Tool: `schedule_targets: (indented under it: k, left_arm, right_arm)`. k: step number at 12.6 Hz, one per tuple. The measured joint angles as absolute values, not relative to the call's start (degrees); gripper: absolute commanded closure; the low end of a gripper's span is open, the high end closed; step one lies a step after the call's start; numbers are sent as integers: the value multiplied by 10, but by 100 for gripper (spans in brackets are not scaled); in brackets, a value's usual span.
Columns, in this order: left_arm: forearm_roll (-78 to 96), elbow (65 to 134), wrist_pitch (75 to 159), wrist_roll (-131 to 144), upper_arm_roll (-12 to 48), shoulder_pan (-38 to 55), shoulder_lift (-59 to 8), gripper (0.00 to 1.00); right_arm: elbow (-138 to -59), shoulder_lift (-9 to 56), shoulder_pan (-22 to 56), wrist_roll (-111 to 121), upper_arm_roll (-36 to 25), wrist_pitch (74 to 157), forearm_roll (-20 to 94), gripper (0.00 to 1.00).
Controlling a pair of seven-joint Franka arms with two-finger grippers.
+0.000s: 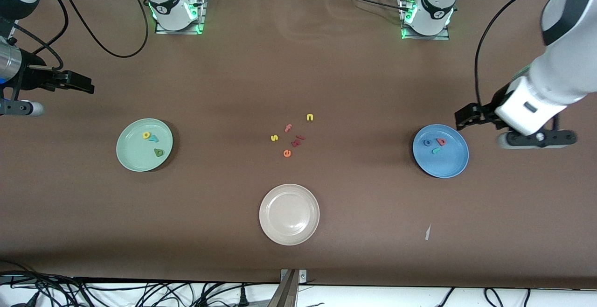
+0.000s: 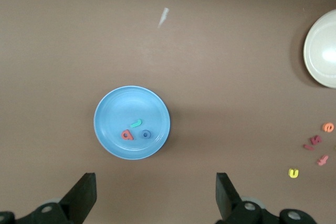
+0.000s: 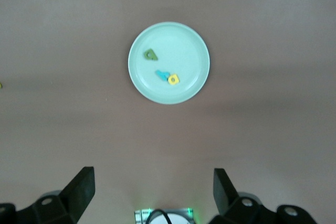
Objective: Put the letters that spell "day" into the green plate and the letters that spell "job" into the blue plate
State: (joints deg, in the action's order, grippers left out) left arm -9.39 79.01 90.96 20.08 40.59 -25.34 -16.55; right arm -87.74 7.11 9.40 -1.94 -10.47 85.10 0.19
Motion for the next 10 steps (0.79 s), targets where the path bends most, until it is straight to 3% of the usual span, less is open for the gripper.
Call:
schedule_targets:
  k: [4,8,10]
  left_arm:
    - [-47,818,903,115,157,-61,-93,0]
    - [9,924,960,85,30,24,-28,0]
    - [14,965,973,81,-1,41,6,0]
  right_arm:
    - [-877,71,94,-19,-107,882,1,0]
    - [-877,72,94,-19,-107,889,1,0]
    - [-877,72,93,-19,-107,889,1,0]
